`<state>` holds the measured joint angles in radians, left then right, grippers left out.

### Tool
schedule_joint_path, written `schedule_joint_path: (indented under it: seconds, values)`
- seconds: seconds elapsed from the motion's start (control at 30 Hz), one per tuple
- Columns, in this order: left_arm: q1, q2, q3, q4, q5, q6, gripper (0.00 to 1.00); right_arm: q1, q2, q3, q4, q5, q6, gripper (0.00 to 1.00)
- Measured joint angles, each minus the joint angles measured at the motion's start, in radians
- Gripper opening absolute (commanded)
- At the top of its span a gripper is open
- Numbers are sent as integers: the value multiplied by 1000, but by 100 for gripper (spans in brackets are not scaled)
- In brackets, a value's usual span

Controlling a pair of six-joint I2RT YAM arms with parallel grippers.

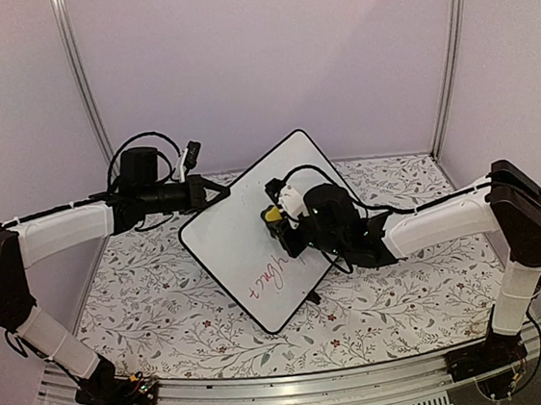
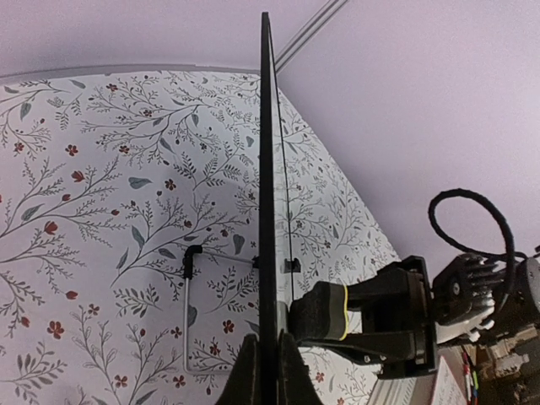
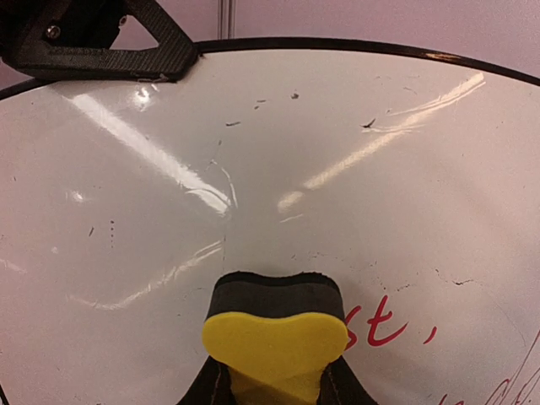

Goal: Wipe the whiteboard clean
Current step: Erase the whiteboard at the center of the board.

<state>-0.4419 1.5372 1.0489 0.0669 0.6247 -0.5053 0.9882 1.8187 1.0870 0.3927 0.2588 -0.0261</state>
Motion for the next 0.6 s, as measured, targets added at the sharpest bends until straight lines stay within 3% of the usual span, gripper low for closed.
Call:
schedule_joint_path:
  seconds: [0.4, 0.6]
  values:
    - [-1, 0, 0, 2, 3, 0, 0, -24, 63, 197, -29, -9, -51, 0]
    - [-1, 0, 0, 2, 1, 0, 0, -35, 70, 206, -28, -11, -61, 0]
